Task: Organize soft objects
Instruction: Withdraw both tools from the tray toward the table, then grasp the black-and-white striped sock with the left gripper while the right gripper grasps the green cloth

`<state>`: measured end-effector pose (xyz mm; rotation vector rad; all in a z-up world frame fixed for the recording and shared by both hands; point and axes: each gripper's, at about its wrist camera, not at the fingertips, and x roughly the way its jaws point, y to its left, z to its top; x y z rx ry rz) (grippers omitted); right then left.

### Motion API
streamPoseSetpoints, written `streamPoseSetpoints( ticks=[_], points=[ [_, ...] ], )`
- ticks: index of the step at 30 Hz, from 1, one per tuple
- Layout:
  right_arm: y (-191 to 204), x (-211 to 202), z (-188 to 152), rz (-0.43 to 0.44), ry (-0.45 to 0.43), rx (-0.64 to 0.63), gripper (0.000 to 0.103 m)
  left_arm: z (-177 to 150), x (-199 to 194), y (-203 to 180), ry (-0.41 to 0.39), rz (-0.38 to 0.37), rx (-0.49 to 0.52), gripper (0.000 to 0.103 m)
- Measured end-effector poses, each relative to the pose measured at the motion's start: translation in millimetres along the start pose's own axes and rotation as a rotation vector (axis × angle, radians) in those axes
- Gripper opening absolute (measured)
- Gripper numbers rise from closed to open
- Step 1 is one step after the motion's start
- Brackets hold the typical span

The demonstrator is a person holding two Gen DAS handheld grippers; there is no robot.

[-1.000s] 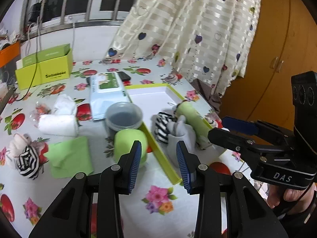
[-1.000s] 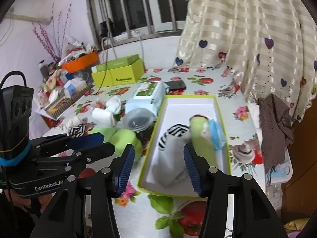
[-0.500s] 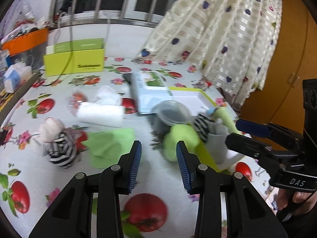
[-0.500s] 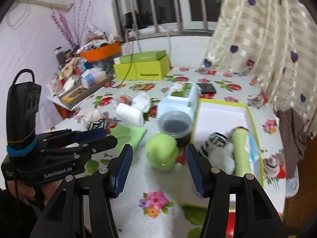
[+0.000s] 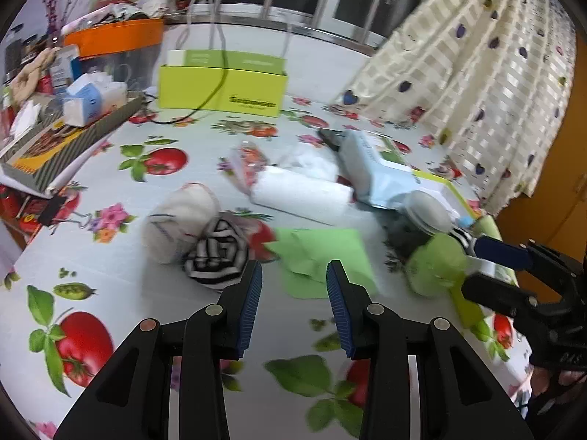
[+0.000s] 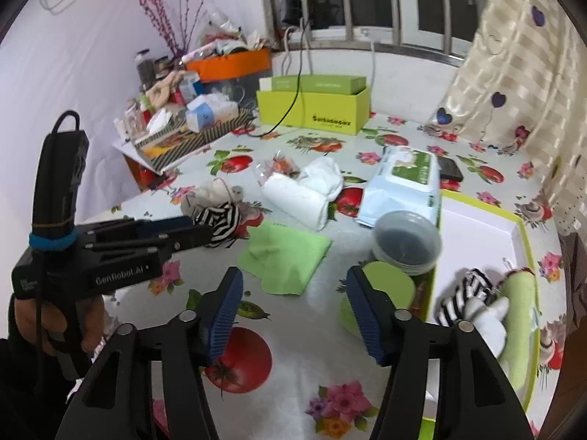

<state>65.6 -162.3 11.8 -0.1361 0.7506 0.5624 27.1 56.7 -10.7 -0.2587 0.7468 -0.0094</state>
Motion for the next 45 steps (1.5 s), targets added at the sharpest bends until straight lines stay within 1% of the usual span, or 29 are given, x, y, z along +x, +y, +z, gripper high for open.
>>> streamPoseSetpoints(
  ticks=[5, 6, 8, 12, 19, 24, 29, 31, 32, 33, 36, 40, 45],
  points=[
    [9.1, 19.7, 2.7, 0.005, 0.038, -0.025, 0.063, 0.3, 6.3, 16.3, 0.004, 0.033, -0.020, 0.038],
    [10.8, 23.4, 3.2, 0.006, 0.044, -0.030, 0.063, 0.3, 8.4, 18.8, 0.009, 0.039, -0.023, 0.039],
    [13.4, 28.8, 3.5, 0.012, 0.055, -0.034, 0.063, 0.8, 14.0, 22.5, 0.019, 0.053, -0.027, 0.043],
    [15.6, 36.3, 5.8, 0.019, 0.068, -0.040, 0.063, 1.4, 27.7, 30.6, 0.040, 0.089, -0.034, 0.044],
    [18.3, 52.3, 10.6, 0.011, 0.099, -0.057, 0.063, 2.4, 50.8, 34.7, 0.076, 0.104, -0.030, 0.044],
    [22.7, 67.3, 13.3, -0.004, 0.136, -0.082, 0.063, 4.6, 63.4, 38.9, 0.097, 0.137, -0.028, 0.044],
    [26.8, 84.6, 15.9, -0.025, 0.183, -0.102, 0.064, 7.3, 66.1, 42.3, 0.086, 0.136, -0.031, 0.043],
    [29.6, 92.0, 17.3, -0.029, 0.200, -0.114, 0.064, 7.7, 65.8, 44.8, 0.084, 0.147, -0.037, 0.031],
    [30.7, 95.0, 18.0, -0.030, 0.206, -0.118, 0.064, 7.9, 65.7, 46.8, 0.084, 0.149, -0.042, 0.021],
    [31.8, 98.4, 18.7, -0.032, 0.214, -0.122, 0.064, 7.7, 64.7, 49.9, 0.084, 0.137, -0.052, 0.018],
    [34.2, 109.0, 21.6, -0.037, 0.236, -0.126, 0.064, 5.3, 61.1, 54.9, 0.082, 0.116, -0.060, 0.015],
    [37.8, 125.4, 25.1, -0.038, 0.269, -0.133, 0.066, 1.7, 56.2, 57.7, 0.079, 0.090, -0.065, 0.015],
    [35.1, 145.0, 27.5, -0.066, 0.313, -0.115, 0.067, -2.5, 48.7, 62.0, 0.074, 0.065, -0.070, 0.015]
  ],
)
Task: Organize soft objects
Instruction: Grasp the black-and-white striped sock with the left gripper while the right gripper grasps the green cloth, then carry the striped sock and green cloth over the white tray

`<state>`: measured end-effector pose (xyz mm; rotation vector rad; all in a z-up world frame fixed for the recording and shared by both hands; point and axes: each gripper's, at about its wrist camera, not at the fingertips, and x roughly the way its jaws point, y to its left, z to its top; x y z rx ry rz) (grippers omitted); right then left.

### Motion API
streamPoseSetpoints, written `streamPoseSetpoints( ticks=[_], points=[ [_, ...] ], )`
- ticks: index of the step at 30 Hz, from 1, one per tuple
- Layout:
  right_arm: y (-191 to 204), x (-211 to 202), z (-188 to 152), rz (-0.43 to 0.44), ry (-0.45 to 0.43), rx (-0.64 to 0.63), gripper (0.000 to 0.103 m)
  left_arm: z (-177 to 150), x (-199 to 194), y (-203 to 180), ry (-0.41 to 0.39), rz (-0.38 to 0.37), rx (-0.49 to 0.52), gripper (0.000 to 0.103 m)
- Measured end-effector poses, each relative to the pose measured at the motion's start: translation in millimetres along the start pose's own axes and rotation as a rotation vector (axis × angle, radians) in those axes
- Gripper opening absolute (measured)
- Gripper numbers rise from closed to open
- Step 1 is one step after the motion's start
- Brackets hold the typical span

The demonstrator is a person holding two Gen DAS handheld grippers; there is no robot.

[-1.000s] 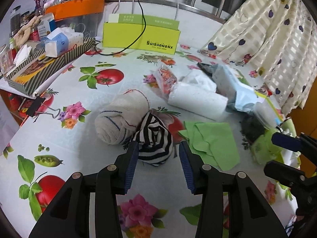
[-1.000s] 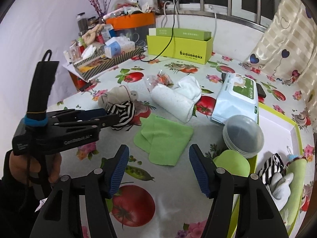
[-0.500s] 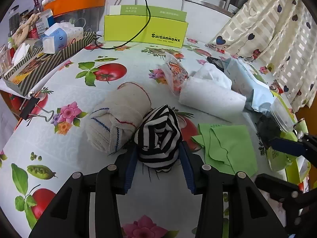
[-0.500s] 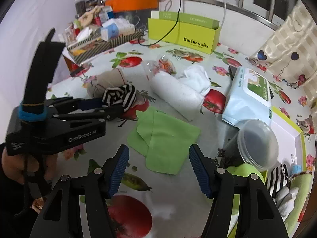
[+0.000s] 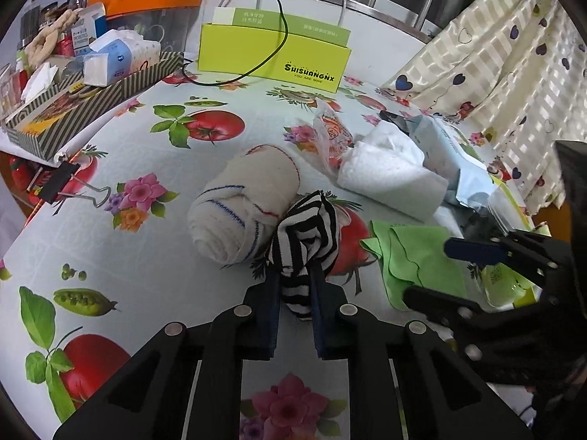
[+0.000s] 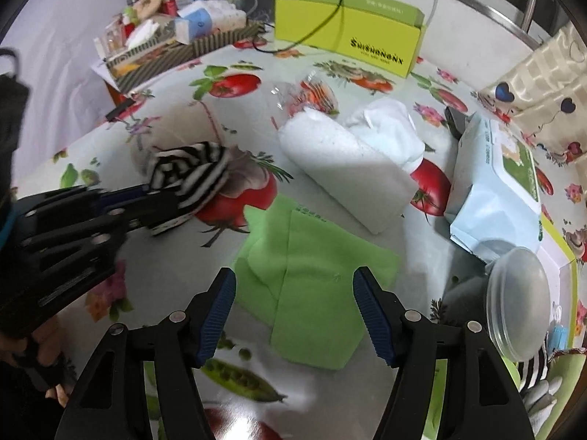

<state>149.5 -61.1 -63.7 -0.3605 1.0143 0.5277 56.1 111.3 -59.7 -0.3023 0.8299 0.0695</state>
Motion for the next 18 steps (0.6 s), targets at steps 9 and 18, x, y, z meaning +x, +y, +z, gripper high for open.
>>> streamPoseSetpoints(
  ticks=[9, 18],
  points=[
    [-3.9, 9.5, 4.2, 0.015, 0.006, 0.033, 0.053, -3.2, -5.7, 4.7, -0.009, -0.024, -0.018, 0.015],
    [-14.8, -0.2, 0.8, 0.015, -0.043, 0.066, 0.004, -4.8, -12.2, -0.1, -0.018, -0.029, -0.018, 0.015]
  ],
)
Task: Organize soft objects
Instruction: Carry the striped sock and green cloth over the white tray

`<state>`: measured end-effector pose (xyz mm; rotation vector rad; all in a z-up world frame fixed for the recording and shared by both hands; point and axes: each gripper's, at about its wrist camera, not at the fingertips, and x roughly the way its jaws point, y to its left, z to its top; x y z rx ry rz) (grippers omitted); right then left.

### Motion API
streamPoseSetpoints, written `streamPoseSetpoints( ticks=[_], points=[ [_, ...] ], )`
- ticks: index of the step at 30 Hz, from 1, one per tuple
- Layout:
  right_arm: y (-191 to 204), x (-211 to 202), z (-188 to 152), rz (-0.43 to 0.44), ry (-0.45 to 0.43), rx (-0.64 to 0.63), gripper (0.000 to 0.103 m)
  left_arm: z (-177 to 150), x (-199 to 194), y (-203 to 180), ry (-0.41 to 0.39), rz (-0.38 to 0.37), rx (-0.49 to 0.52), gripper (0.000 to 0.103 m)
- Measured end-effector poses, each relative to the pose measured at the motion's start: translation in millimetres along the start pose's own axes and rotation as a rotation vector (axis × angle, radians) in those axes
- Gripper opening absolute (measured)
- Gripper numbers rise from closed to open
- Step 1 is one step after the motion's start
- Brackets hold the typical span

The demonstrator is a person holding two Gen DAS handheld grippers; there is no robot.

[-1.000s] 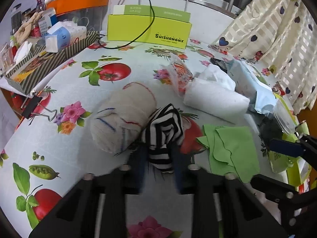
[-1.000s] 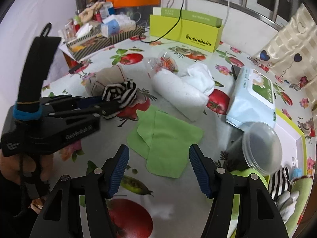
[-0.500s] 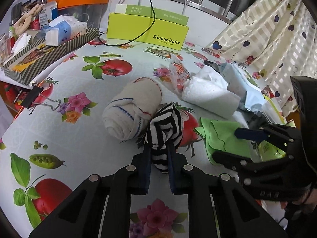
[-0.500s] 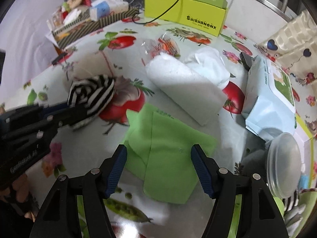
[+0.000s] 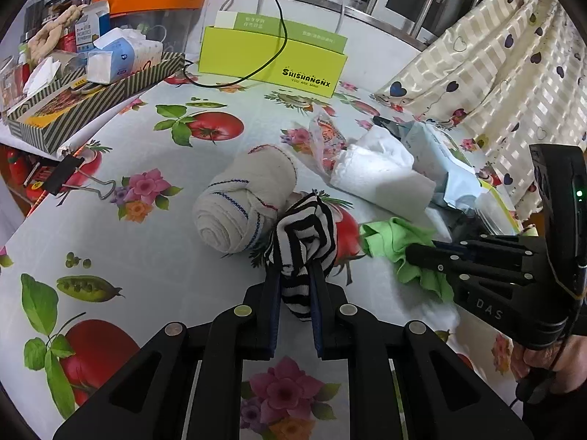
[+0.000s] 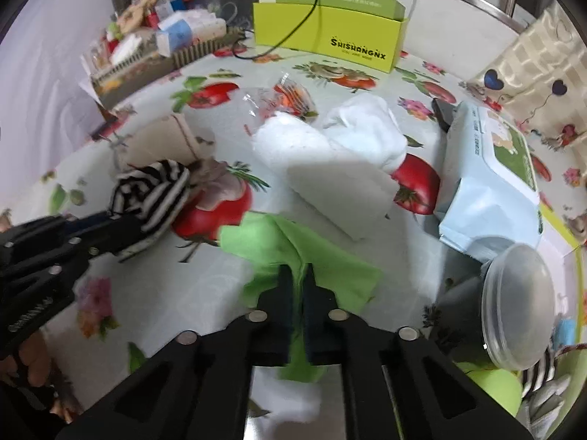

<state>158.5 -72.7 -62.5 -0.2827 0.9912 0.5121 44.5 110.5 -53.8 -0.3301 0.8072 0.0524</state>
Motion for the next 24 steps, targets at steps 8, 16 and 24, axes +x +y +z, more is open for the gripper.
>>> streamPoseSetpoints(
  ticks=[8, 16, 24],
  points=[
    [7.3, -36.6, -5.7, 0.036, -0.099, -0.009, 0.004, 1.4, -17.2, -10.5, -0.034, -0.007, 0.015, 0.015],
    [12.0, -76.3, -14.3, 0.100, -0.202, -0.004, 0.004, 3.0, -37.4, -25.0, -0.073, -0.017, 0.039, 0.015],
    [8.4, -103.6, -15.6, 0.118, -0.276, -0.006, 0.004, 9.0, -47.4, -39.3, -0.097, -0.028, 0.064, 0.015]
  ],
)
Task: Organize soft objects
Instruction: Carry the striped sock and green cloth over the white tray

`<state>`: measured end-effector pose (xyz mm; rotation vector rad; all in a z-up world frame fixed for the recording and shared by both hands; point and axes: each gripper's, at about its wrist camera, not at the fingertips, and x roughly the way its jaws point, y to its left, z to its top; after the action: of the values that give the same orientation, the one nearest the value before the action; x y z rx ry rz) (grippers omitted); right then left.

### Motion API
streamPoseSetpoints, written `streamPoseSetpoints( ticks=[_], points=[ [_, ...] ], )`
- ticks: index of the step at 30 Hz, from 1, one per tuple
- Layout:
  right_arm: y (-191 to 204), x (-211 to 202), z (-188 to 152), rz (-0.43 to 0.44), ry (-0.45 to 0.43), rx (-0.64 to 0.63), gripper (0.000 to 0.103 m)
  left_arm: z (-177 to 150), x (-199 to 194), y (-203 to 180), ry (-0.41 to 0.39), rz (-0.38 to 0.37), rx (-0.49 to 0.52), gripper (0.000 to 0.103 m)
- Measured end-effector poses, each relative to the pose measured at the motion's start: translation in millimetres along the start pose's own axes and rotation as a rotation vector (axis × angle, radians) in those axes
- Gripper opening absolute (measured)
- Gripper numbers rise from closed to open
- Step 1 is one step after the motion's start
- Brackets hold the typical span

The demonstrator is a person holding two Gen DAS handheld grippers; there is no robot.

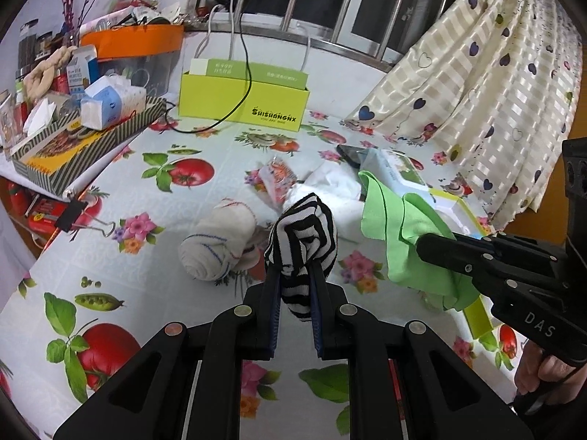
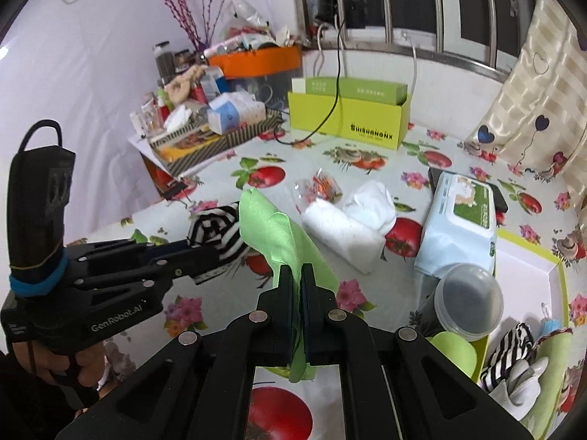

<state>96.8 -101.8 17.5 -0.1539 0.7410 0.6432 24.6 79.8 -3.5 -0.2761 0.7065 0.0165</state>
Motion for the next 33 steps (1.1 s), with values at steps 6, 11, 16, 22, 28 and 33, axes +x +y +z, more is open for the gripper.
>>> streamPoseSetpoints(
  ticks=[6, 11, 16, 22, 28, 33],
  points=[
    [-4.8, -9.5, 1.4, 0.004, -0.023, 0.008, 0.004, 7.6, -3.3, -10.7, -0.016, -0.011, 0.019, 0.015],
    [-8.1, -17.4, 1.3, 0.002, -0.038, 0.011, 0.004, 13.5, -5.1, -20.3, -0.024, -0.020, 0.036, 0.015],
    [-12.9, -24.8, 3.1, -0.006, -0.055, 0.010, 0.004, 17.8, -5.7, -29.3, -0.028, -0.022, 0.055, 0.015],
    [-20.3, -33.1, 3.5, -0.015, -0.074, 0.013, 0.004, 23.9, -5.9, -41.6, -0.032, -0.022, 0.079, 0.015],
    [-30.1, -46.6, 5.3, -0.029, -0.103, 0.015, 0.004, 32.2, -7.3, -58.2, -0.042, -0.033, 0.107, 0.015],
    [-44.3, -58.3, 4.5, -0.043, -0.120, 0.027, 0.004, 39.7, -5.3, -74.8, -0.044, -0.051, 0.131, 0.015]
  ],
)
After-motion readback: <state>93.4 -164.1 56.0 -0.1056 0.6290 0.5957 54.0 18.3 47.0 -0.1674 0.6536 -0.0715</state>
